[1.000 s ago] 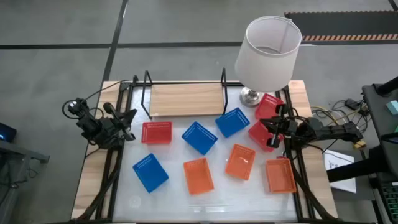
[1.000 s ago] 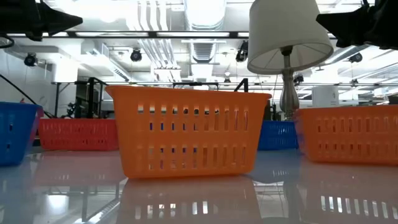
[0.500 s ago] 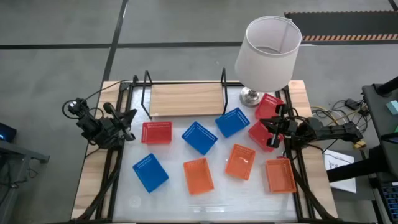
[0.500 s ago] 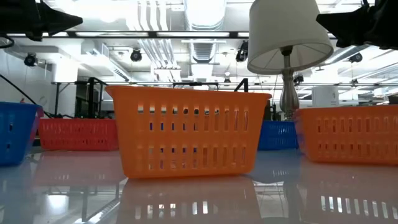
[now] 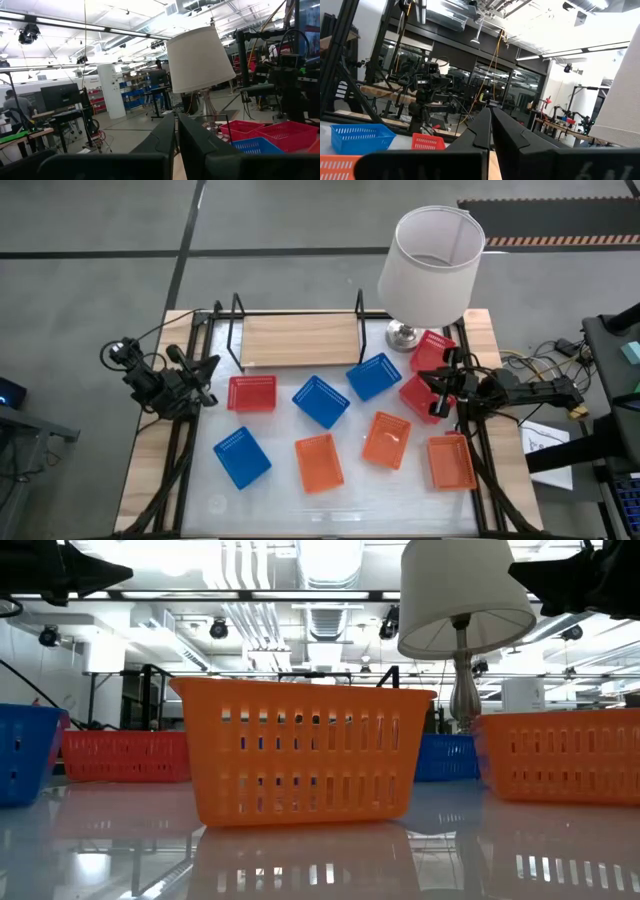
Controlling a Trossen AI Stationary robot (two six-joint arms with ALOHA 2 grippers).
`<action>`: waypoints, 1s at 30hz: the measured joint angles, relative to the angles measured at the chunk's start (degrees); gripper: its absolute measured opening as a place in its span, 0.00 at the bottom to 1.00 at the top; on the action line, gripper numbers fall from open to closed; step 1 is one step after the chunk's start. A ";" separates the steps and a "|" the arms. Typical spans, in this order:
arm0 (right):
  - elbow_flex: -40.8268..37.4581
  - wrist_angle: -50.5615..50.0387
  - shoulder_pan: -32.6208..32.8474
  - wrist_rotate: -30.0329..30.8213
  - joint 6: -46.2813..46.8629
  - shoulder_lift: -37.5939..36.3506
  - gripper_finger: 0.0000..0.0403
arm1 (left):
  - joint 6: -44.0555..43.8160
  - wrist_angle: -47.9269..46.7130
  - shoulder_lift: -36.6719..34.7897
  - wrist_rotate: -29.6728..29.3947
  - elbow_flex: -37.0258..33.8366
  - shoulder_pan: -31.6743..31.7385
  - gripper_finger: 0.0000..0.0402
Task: Stack baskets on shelf by color
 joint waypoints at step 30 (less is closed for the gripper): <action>0.21 0.93 0.01 0.00 27.79 0.01 0.02 | 0.00 0.00 0.00 0.01 -0.01 -0.01 0.02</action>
